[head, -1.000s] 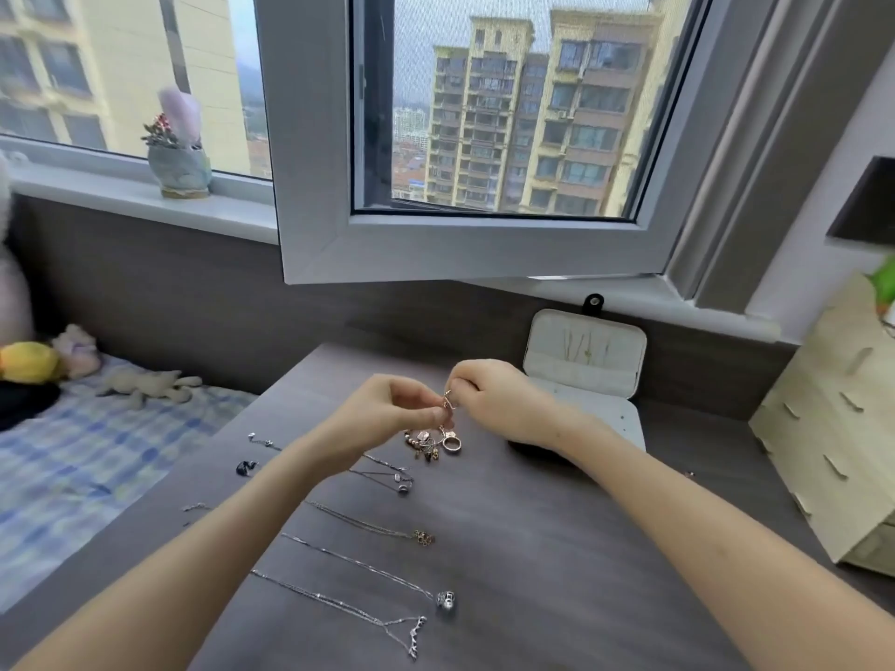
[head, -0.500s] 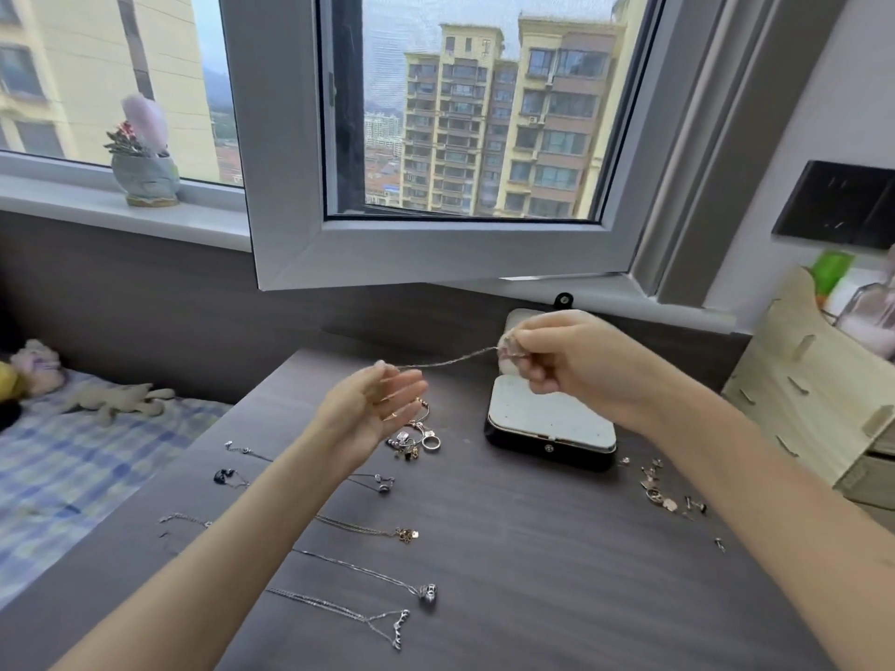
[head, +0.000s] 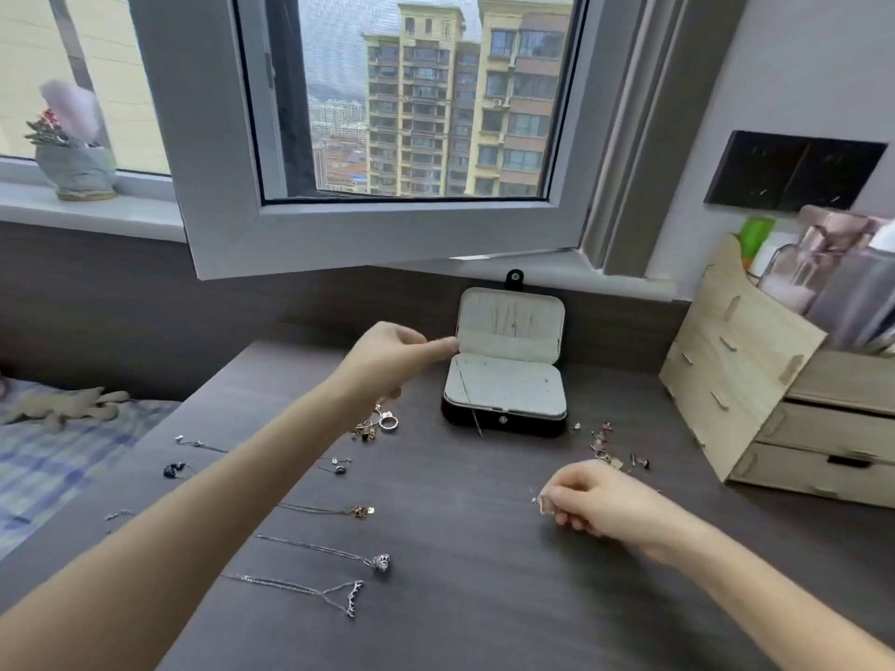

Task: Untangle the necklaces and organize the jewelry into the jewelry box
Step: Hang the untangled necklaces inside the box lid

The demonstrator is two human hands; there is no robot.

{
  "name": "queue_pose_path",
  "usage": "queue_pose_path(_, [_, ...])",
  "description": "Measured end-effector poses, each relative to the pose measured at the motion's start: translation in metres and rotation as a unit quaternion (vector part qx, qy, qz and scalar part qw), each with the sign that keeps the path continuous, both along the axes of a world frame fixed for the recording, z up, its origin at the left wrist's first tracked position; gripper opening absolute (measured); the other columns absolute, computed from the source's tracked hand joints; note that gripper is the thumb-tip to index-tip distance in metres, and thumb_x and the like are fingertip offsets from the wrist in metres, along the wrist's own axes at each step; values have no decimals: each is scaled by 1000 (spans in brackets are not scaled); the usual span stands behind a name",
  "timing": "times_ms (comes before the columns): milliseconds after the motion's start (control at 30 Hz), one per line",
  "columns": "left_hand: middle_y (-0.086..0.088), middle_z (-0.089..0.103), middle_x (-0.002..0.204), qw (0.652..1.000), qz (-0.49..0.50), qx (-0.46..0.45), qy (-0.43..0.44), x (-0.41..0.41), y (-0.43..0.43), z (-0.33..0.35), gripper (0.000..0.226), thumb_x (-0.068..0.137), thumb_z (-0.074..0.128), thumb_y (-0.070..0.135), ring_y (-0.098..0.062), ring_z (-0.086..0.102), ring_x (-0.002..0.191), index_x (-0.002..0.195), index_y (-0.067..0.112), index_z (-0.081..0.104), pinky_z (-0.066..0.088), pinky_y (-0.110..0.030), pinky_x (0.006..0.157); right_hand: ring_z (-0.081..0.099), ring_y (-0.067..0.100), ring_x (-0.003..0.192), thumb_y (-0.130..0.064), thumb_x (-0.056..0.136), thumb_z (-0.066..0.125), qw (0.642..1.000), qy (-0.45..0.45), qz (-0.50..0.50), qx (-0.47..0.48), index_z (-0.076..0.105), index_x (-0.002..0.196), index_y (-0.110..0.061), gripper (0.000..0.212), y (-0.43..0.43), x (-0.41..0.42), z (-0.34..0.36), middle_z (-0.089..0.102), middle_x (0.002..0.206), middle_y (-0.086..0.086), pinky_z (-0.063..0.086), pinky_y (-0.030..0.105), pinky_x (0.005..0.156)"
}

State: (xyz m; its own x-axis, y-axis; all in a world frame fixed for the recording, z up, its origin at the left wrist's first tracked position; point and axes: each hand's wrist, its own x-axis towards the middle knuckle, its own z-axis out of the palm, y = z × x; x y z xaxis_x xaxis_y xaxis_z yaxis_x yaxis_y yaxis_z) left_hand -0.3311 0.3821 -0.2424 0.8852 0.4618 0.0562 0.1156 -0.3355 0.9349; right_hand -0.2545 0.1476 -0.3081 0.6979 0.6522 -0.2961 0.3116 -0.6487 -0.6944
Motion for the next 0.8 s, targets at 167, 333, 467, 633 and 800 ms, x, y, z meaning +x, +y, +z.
queue_pose_path(167, [5,39,53,978,-66,189,57,11,-31,26,26,73,75,18,-9,34,44,62,11,53,24,-14,38,59,10,82,-20,91,51,982,-170,46,-74,68,84,-28,19,1,0,-6,67,84,-8,44,22,73])
queue_pose_path(333, [1,52,68,964,-152,200,89,20,-57,50,15,74,63,3,-16,44,61,87,9,63,33,-22,55,55,6,109,-21,88,60,983,-181,15,10,56,125,-25,38,8,4,14,61,116,-7,41,19,92])
queue_pose_path(467, [2,57,65,941,-173,287,51,28,-72,62,23,93,48,33,-11,50,57,87,15,60,38,-21,51,59,9,106,3,81,65,958,97,0,271,59,117,-16,40,24,0,55,65,112,1,43,27,98])
queue_pose_path(633, [13,49,68,899,-177,397,-48,35,-79,78,36,99,28,48,-5,48,67,71,31,44,34,-27,68,57,18,69,1,86,59,927,149,24,344,62,86,-2,3,43,3,92,57,71,7,52,30,74])
queue_pose_path(800, [0,62,90,921,-159,338,-109,49,-67,97,49,99,24,48,-13,61,81,106,15,59,44,-23,69,46,12,47,-24,84,69,956,12,-13,293,57,69,-9,24,47,20,122,47,51,0,45,24,50])
